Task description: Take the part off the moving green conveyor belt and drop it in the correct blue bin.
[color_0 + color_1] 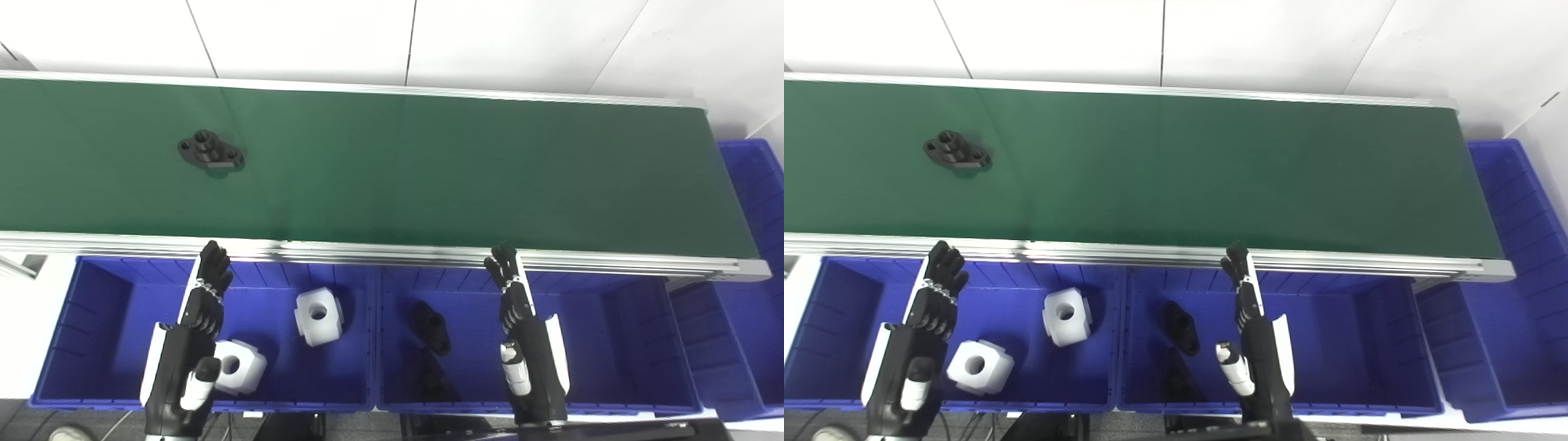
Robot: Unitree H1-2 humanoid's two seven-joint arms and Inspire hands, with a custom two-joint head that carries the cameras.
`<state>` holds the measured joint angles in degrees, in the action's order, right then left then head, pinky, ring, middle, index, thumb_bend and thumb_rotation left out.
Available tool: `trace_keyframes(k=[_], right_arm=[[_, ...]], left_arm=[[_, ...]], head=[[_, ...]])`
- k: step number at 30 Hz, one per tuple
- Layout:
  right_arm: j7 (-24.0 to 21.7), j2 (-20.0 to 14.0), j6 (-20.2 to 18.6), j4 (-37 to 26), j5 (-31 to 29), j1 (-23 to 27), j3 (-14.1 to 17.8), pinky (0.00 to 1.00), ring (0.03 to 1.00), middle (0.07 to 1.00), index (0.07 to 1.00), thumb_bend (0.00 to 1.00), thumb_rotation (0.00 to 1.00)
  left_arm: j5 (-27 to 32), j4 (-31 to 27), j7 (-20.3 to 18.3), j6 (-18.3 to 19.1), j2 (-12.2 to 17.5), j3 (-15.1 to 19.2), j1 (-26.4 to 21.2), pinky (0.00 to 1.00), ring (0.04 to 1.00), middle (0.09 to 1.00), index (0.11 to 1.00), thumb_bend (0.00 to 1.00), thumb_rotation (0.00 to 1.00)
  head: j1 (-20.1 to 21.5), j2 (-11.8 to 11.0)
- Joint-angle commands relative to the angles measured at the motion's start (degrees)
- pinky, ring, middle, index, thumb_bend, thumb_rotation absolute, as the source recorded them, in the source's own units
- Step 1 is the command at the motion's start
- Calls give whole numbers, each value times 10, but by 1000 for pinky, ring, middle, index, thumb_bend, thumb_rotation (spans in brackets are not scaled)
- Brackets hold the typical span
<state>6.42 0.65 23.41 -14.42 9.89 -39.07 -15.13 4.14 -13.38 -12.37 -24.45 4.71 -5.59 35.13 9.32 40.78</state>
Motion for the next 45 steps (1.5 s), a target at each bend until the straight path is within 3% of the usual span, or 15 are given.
trace_keyframes(k=[1,8,9,10,11,12,13,14,15,20,30,43,45], right_arm=[[-4,3,10,-6,-4,-8,2,1000,955,977,1000,920,1000],[-11,0,15,4,-23,-7,6,1000,960,988,1000,908,1000],[-12,-1,18,8,-25,-7,7,1000,961,990,1000,905,1000],[-13,-2,20,11,-25,-7,8,1000,961,989,1000,900,1000],[-12,-3,25,18,-25,-6,9,997,959,988,1000,897,1000],[-12,-3,28,23,-25,-6,11,997,959,987,1000,897,1000],[-11,-5,31,32,-27,-3,10,995,959,987,1000,896,1000],[-10,-6,34,39,-29,-2,9,997,960,989,1000,877,1000],[-9,-8,34,48,-31,2,9,999,961,990,1000,870,1000],[-11,-13,35,75,-47,18,15,1000,974,990,1000,921,1000],[-23,-19,35,87,-75,26,26,1000,978,1000,1000,922,1000],[-35,-21,35,70,-85,14,34,1000,995,1000,1000,866,1000],[-36,-22,35,67,-86,13,35,1000,993,1000,1000,859,1000]], left_arm=[[-2,-15,6,-24,-4,2,2,1000,1000,1000,1000,887,856],[-33,-19,22,-23,-11,0,-1,998,1000,1000,1000,930,872],[-37,-16,23,-23,-11,-1,-2,991,1000,1000,1000,931,880],[-41,-14,23,-24,-11,-3,-3,987,1000,1000,1000,929,883],[-44,-9,23,-24,-10,-4,-4,979,1000,1000,1000,921,889],[-47,-5,24,-24,-8,-6,-4,977,1000,1000,1000,920,890],[-48,3,25,-25,-7,-8,-5,974,1000,1000,1000,917,892],[-49,9,26,-25,-7,-9,-6,964,1000,1000,1000,894,897],[-46,16,26,-25,-8,-11,-6,959,1000,1000,1000,882,895],[-34,38,25,-25,-17,-16,-13,955,1000,1000,1000,880,850],[-50,55,35,-25,-19,-29,-25,979,1000,1000,1000,923,857],[-50,48,53,-25,-21,-44,-23,999,985,1000,1000,864,842],[-59,43,59,-25,-20,-46,-22,956,975,1000,1000,887,854]], head=[[1,1],[-6,-7],[-9,-21],[-9,-21],[-15,-51],[-15,-51],[-21,-78],[-21,-78],[-30,-101],[-44,-128],[-74,-136],[-87,-115],[-87,-113]])
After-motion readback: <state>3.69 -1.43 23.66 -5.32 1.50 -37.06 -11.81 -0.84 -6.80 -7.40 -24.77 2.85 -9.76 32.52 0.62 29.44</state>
